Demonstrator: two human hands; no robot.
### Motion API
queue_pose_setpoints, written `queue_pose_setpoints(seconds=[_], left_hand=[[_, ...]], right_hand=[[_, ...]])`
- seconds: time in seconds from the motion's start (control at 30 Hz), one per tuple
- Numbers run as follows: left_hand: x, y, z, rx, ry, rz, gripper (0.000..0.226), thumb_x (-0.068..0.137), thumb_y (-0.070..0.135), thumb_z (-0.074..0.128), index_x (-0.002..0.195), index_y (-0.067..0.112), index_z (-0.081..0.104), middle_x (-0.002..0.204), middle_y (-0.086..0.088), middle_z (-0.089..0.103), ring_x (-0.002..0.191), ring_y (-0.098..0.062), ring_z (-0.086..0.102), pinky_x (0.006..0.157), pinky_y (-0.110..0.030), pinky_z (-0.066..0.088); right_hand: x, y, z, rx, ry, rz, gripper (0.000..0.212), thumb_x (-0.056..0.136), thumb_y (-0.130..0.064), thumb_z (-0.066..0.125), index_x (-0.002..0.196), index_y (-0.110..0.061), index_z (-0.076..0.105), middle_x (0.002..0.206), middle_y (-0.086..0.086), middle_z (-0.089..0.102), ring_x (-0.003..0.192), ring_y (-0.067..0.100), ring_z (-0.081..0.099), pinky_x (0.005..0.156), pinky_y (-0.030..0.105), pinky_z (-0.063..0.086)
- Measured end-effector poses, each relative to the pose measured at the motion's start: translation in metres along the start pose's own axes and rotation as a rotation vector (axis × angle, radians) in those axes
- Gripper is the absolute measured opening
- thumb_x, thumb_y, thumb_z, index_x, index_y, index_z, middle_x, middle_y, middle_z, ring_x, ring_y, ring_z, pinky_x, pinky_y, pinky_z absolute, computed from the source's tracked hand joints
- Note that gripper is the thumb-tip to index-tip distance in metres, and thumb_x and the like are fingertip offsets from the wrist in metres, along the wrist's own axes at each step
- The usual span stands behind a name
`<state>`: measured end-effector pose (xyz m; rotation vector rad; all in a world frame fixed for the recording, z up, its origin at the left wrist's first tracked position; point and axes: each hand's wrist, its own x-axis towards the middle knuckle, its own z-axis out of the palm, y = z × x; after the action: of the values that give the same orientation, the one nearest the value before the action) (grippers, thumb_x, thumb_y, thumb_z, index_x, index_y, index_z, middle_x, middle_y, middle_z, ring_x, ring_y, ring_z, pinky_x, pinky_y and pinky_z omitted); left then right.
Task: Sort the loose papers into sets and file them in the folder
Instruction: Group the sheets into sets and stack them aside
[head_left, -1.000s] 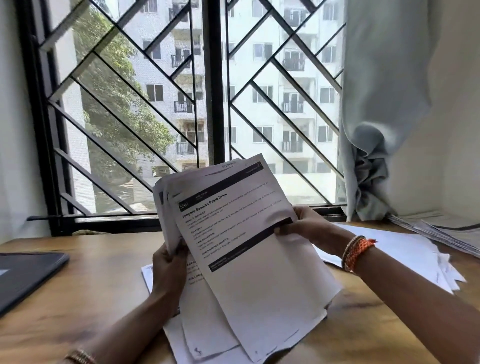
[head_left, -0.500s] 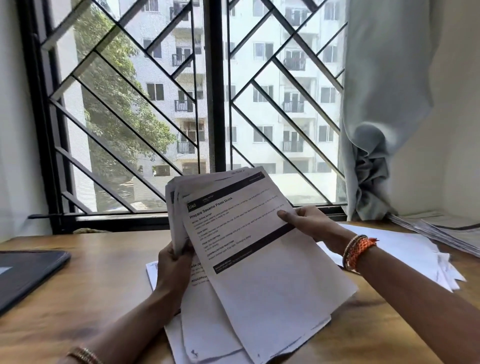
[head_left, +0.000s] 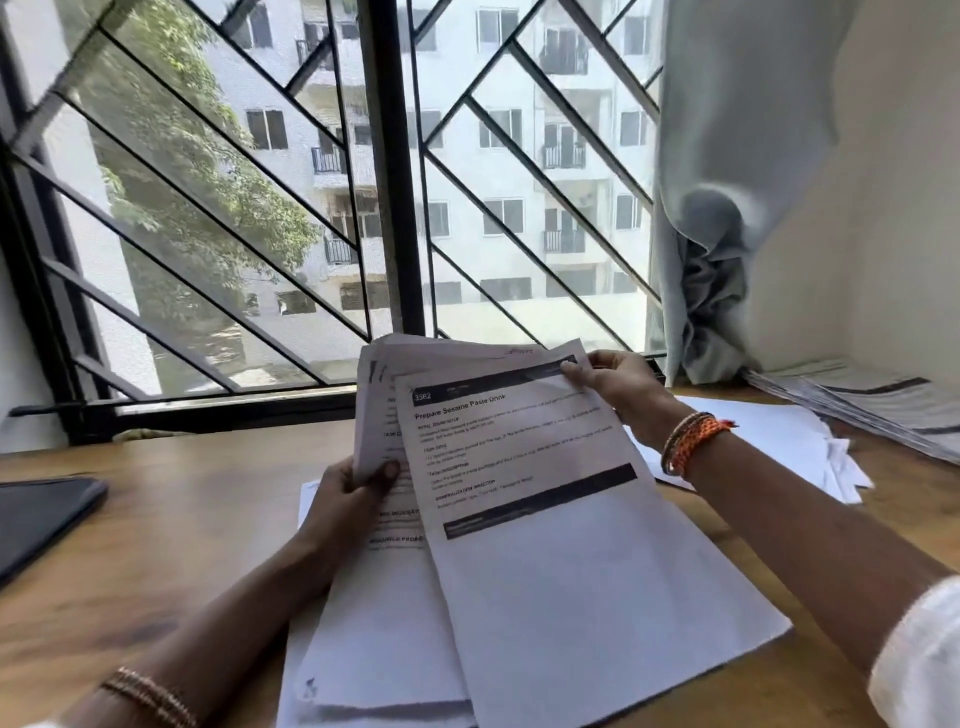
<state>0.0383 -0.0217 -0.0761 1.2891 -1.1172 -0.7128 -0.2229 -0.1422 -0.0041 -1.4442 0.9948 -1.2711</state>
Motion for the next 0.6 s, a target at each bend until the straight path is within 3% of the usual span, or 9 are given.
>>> queue_pose_setpoints(seconds=[0.1,0.17,0.27,0.37,0.47,0.6], left_hand=[[0.002,-0.002,0.000,-0.030,-0.010,-0.013,0.010,0.093,0.010,0.056,0.093,0.004,0.064,0.070,-0.004,0.073,0.060,-0.020,0.070,0.054,-0.032,0.058],[0.003,-0.003,0.000,-0.050,-0.020,-0.016,0.010,0.093,0.010,0.056,0.093,0.004,0.064,0.070,-0.004,0.073,0.061,-0.019,0.070,0.052,-0.030,0.057],[0.003,-0.003,0.000,-0.075,-0.028,-0.012,0.010,0.093,0.008,0.055,0.091,0.005,0.064,0.068,-0.002,0.073,0.058,-0.017,0.069,0.049,-0.026,0.055],[0.003,-0.003,0.000,-0.098,-0.026,-0.026,0.010,0.093,0.007,0.055,0.090,0.005,0.064,0.066,-0.002,0.073,0.057,-0.016,0.069,0.048,-0.024,0.054],[0.003,-0.004,0.000,-0.102,-0.031,-0.023,0.009,0.093,0.008,0.055,0.091,0.005,0.063,0.067,-0.002,0.073,0.058,-0.016,0.069,0.048,-0.024,0.054],[-0.001,0.001,0.000,-0.117,-0.027,-0.025,0.009,0.093,0.008,0.055,0.091,0.006,0.063,0.067,0.001,0.072,0.058,-0.014,0.069,0.049,-0.024,0.054]], right_hand=[[0.008,0.005,-0.006,0.055,0.016,0.034,0.012,0.083,-0.014,0.071,0.093,-0.009,0.066,0.092,0.009,0.067,0.083,0.021,0.063,0.083,0.034,0.054],[0.010,0.007,-0.009,0.104,0.028,0.072,0.014,0.082,-0.012,0.072,0.094,-0.009,0.066,0.090,0.008,0.067,0.087,0.022,0.063,0.090,0.038,0.052],[0.010,0.010,-0.011,0.152,0.026,0.117,0.021,0.082,-0.010,0.072,0.101,-0.006,0.065,0.089,0.008,0.068,0.084,0.022,0.064,0.087,0.038,0.054],[0.010,0.012,-0.010,0.150,0.029,0.127,0.017,0.081,-0.010,0.072,0.096,-0.007,0.065,0.089,0.008,0.068,0.087,0.024,0.064,0.091,0.041,0.053],[0.011,0.012,-0.011,0.129,0.041,0.154,0.031,0.080,-0.015,0.075,0.107,-0.005,0.064,0.100,0.013,0.068,0.091,0.027,0.066,0.088,0.043,0.055],[0.004,0.005,-0.020,-0.147,-0.171,0.241,0.035,0.075,-0.019,0.079,0.107,-0.010,0.068,0.099,0.010,0.072,0.085,0.024,0.070,0.075,0.036,0.059]])
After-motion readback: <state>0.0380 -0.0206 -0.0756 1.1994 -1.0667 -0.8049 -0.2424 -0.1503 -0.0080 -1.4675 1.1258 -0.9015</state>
